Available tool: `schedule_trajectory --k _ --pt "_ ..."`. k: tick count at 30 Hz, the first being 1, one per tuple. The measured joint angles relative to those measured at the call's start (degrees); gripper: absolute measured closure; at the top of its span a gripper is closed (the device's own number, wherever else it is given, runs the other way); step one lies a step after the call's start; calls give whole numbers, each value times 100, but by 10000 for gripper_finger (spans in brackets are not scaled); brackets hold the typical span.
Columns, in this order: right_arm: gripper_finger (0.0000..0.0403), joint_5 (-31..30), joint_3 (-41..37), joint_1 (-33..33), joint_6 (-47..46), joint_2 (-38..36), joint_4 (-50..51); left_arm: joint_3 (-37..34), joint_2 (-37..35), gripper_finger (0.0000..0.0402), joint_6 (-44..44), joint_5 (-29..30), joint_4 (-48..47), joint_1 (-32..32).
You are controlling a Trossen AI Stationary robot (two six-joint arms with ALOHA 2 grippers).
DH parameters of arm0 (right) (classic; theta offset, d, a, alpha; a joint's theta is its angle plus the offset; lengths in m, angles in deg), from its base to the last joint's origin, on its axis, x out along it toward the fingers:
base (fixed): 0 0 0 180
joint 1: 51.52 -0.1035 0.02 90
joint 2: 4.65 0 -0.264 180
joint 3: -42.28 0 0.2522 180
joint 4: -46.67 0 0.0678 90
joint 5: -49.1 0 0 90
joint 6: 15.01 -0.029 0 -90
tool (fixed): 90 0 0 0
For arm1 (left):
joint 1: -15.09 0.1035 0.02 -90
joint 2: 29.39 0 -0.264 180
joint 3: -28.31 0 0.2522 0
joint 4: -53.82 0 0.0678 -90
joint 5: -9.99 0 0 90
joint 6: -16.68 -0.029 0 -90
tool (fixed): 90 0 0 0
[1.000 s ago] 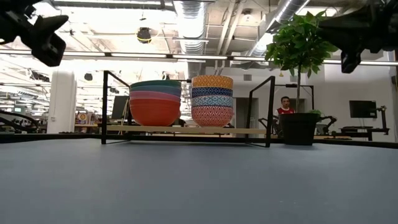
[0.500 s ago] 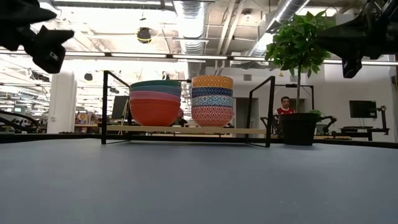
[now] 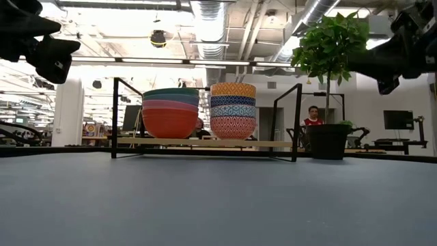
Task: Place and stack bowls onto a shelf
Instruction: Return to Home Position
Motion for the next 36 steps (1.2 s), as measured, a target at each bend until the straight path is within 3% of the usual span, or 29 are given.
schedule_trajectory --k 16,36 --pt "300 1 -4 -1 -3 -2 1193 9 0 239 0 0 -20 0" --pt "300 1 -7 -1 -1 0 1294 13 0 239 -2 0 -24 -2"
